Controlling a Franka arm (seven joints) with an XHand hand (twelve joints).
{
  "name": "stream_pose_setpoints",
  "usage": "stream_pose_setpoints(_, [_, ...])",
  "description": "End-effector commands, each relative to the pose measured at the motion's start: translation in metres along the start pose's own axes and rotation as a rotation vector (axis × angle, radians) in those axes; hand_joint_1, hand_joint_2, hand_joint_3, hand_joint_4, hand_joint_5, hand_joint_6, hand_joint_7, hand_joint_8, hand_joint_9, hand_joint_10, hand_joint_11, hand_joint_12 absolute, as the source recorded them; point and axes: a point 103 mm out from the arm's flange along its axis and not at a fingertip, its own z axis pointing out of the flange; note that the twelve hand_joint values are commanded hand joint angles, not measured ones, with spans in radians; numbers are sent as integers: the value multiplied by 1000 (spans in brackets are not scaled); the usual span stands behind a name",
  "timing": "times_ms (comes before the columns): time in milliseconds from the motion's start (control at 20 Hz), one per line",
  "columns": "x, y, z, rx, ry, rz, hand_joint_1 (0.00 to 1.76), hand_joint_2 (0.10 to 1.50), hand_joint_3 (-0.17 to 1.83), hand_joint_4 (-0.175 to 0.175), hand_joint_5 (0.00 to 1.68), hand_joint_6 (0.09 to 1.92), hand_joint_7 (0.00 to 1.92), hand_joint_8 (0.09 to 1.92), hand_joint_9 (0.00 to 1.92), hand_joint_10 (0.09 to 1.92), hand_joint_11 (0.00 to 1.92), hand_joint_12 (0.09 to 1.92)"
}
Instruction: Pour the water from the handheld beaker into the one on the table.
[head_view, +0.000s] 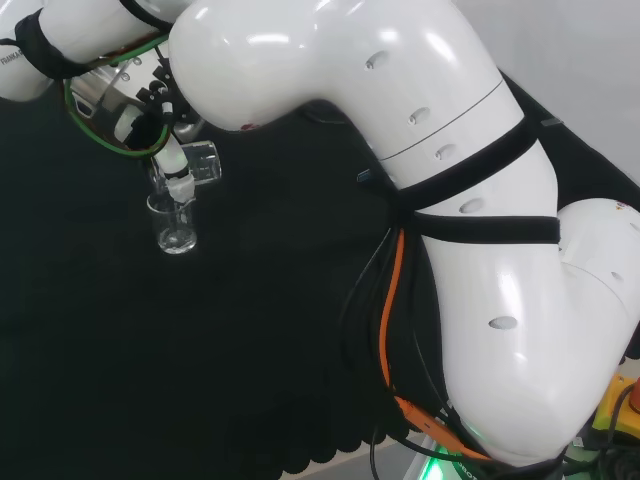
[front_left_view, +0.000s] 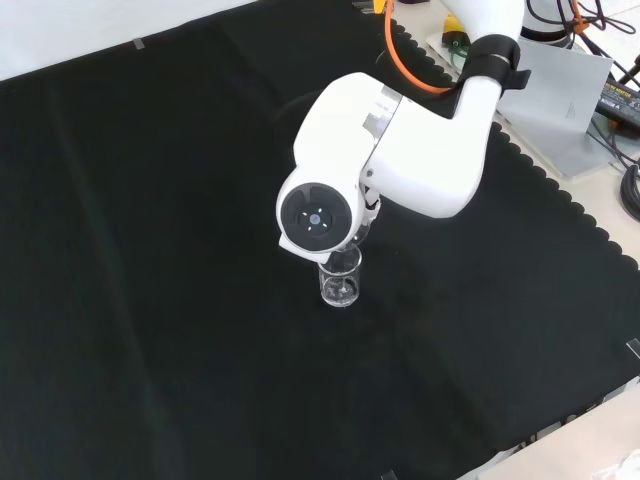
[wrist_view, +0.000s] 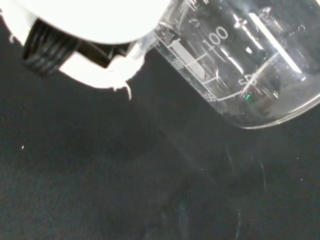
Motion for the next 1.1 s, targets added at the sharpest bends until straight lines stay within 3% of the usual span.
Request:
stream_pose_setpoints(50, [-2, -2, 9, 31, -9, 5, 1301, 554, 950, -175, 1137, 1024, 1202, 994, 1445, 943, 1158, 826])
stream_pose_setpoints(750, [0, -1, 5, 33, -10, 11, 1301, 553, 951, -175, 1137, 1024, 1202, 994, 1448, 942, 1161, 825])
stream_pose_setpoints(1000, [-14, -6, 22, 25, 1, 12, 1301, 553, 951, -175, 1137, 1024, 1203, 993, 1448, 941, 1162, 825])
stream_pose_setpoints(1100, [-2, -1, 7, 41, -25, 16, 1301, 553, 951, -175, 1137, 1023, 1203, 993, 1448, 941, 1163, 825])
